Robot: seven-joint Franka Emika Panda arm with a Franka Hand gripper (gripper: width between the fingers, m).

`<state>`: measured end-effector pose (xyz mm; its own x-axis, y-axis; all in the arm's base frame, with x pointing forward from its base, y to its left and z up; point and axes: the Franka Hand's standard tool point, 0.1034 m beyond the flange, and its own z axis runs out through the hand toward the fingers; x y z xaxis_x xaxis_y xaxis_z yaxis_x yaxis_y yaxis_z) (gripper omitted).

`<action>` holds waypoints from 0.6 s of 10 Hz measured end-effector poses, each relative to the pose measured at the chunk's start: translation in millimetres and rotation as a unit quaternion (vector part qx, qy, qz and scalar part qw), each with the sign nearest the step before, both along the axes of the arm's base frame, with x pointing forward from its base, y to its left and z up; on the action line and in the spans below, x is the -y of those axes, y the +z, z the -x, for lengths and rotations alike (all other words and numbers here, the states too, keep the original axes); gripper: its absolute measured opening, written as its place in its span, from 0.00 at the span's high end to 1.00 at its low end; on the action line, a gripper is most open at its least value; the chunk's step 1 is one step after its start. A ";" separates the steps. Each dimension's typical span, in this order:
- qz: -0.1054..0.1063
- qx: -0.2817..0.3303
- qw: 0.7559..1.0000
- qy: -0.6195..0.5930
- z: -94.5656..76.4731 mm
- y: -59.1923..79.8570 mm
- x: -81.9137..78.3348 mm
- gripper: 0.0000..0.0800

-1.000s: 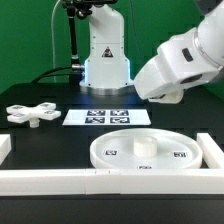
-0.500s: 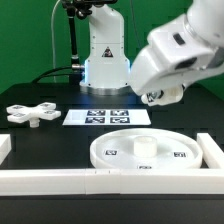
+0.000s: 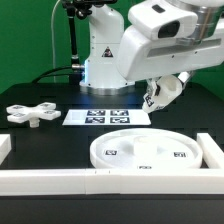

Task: Assemble round table

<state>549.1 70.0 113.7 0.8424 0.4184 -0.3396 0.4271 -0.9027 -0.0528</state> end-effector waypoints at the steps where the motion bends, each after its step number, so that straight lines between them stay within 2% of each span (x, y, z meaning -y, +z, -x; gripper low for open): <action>1: -0.018 0.022 0.999 -0.025 0.6 -1.5 1.4 0.49; 2: -0.036 0.049 0.997 -0.050 0.0 1.2 3.1 0.49; 3: -0.040 0.064 0.995 -0.061 1.9 4.9 4.6 0.49; 4: -0.054 0.102 0.991 -0.070 -2.5 8.9 5.1 0.49; 5: -0.057 0.126 0.988 -0.071 -0.2 12.6 6.1 0.49; 6: -0.064 0.169 0.981 -0.066 -5.5 11.7 7.8 0.49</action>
Offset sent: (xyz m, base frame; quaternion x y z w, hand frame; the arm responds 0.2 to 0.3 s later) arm -0.0109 -0.0010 0.0168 0.0450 0.1994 0.0503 0.9776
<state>554.6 62.2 125.4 0.9478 0.3184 0.0168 0.3189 -0.9467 -0.0456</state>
